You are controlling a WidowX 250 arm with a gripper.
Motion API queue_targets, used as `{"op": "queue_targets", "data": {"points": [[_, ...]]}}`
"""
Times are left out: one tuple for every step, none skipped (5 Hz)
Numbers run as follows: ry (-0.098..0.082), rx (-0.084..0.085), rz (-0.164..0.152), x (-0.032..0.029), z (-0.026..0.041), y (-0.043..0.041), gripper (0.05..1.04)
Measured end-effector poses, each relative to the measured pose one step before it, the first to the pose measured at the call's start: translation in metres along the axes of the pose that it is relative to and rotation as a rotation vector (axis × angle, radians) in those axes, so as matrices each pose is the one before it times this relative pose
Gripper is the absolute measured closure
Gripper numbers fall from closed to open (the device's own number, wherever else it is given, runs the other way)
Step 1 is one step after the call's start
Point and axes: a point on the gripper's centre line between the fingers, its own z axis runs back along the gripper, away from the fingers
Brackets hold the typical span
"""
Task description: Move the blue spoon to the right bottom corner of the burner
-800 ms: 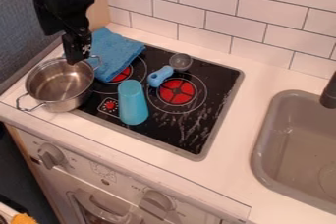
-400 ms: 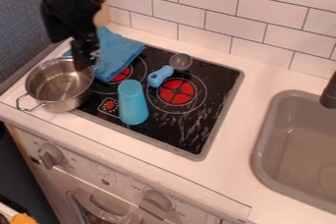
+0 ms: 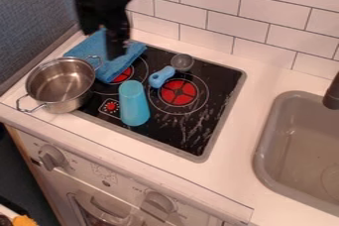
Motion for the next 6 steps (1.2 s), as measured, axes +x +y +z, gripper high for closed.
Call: {"op": "queue_targets", "data": {"points": [[-0.0485, -0.0694, 0.0992, 0.02503, -0.00440, -0.00421, 0.083], [0.0201, -0.0211, -0.0100, 0.01814, -0.01948, -0.01006, 0.083], [0.0363, 0.0084, -0.0099, 0.00340, -0.02366, -0.00445, 0.083], [0.0136, 0.0306, -0.0298, 0.00726, -0.01497, -0.01035, 0.083], [0.0275, -0.0040, -0.0371, 0.00522, -0.02012, -0.00845, 0.083], [0.0103, -0.0084, -0.0100, 0.00476, -0.00979, 0.00034, 0.083]]}}
